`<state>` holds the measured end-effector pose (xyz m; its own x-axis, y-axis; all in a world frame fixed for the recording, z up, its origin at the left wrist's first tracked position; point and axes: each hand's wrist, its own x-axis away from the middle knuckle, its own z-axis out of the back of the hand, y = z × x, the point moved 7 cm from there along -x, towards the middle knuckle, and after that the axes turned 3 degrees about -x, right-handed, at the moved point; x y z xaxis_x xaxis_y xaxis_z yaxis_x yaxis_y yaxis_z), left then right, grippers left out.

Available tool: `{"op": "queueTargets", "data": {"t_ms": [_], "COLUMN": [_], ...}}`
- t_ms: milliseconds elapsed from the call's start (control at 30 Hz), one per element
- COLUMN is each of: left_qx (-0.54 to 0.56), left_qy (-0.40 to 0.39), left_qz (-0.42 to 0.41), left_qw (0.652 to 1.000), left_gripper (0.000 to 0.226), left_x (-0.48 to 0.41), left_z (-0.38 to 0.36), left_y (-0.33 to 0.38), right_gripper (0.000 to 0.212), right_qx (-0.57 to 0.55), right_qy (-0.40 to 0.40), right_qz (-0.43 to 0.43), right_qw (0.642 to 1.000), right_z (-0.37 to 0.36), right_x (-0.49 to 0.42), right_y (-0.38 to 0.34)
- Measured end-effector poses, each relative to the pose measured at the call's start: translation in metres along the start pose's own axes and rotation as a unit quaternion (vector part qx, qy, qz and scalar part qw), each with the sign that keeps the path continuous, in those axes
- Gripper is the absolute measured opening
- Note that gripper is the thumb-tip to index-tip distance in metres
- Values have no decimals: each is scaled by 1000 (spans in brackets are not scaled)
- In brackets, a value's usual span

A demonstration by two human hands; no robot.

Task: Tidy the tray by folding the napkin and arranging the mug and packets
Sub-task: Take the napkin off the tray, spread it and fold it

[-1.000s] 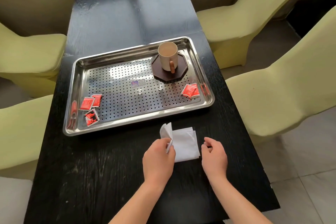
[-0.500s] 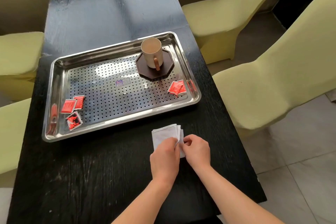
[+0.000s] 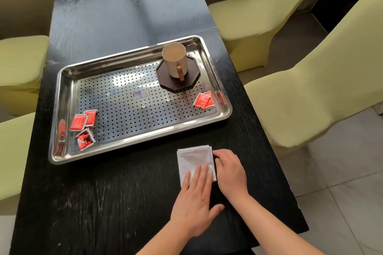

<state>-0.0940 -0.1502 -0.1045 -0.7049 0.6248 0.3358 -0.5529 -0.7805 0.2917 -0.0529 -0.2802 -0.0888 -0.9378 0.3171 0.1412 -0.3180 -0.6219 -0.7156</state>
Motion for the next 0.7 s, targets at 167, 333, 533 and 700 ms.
{"op": "queueTargets", "data": {"t_ms": [167, 333, 533, 700], "left_qx": [-35, -69, -41, -6], "left_qy": [-17, -39, 12, 77], "left_qz": [-9, -9, 9, 121], "left_qw": [999, 997, 999, 990], "left_gripper": [89, 90, 84, 77], "left_x": [-4, -5, 2, 7], "left_z": [-15, -25, -4, 8], "left_y": [1, -3, -10, -52], "right_gripper": [60, 74, 66, 55], "right_qx": [198, 329, 232, 217], "right_qy": [-207, -285, -231, -148], "right_qz": [206, 228, 200, 180], "right_qw": [936, 871, 924, 948], "right_z": [-41, -53, -32, -19], "right_x": [-7, -15, -17, 9], "right_y": [-17, 5, -12, -9]}}
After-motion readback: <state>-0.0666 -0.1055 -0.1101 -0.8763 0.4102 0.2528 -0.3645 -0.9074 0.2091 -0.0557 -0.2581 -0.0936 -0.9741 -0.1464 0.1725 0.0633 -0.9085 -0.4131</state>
